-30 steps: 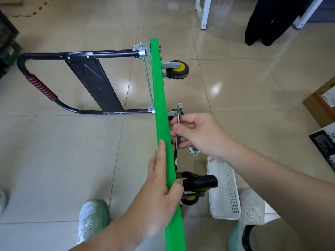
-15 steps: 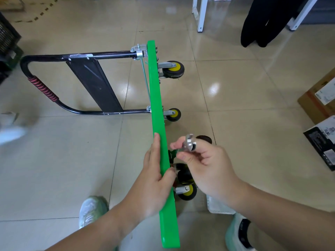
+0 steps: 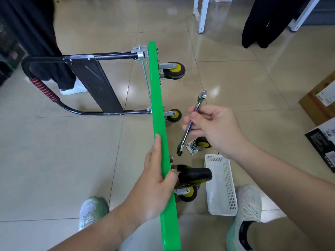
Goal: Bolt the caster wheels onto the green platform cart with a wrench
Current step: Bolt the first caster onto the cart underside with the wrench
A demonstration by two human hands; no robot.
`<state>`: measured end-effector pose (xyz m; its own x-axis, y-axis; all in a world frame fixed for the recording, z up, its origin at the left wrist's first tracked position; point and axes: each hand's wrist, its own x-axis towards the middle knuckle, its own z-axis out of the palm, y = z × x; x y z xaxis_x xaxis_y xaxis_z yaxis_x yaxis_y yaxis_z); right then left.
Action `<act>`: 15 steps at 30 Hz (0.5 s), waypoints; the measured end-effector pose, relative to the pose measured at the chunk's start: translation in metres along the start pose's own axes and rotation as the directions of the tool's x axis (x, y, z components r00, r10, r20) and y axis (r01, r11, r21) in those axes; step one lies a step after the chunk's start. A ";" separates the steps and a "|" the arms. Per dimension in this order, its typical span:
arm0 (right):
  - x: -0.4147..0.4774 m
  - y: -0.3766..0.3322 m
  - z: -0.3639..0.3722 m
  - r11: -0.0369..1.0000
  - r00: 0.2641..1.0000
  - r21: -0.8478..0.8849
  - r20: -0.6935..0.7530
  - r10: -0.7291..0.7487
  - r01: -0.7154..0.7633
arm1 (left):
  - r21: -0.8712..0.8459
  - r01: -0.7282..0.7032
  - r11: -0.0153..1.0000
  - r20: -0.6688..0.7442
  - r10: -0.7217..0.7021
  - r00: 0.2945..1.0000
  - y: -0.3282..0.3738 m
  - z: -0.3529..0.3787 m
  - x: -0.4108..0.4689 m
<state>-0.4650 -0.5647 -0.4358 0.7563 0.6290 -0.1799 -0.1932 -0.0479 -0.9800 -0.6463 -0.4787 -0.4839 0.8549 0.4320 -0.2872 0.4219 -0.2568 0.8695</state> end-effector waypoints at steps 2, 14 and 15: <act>0.010 0.003 0.004 0.997 0.999 -0.062 0.024 0.039 -0.037 | 0.000 -0.001 1.000 0.004 0.001 1.000 0.000 0.000 0.000; 0.044 0.018 0.030 0.948 0.947 -0.230 0.186 0.263 -0.218 | 0.014 -0.011 1.000 0.029 0.011 1.000 -0.002 -0.003 0.002; 0.045 0.019 0.031 0.944 0.943 -0.245 0.193 0.272 -0.222 | 0.018 -0.013 1.000 0.030 0.012 0.999 -0.003 -0.003 0.003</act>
<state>-0.4541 -0.5130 -0.4602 0.5397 0.7299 -0.4194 -0.1970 -0.3749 -0.9059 -0.6461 -0.4742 -0.4856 0.8688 0.4023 -0.2886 0.4162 -0.2776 0.8658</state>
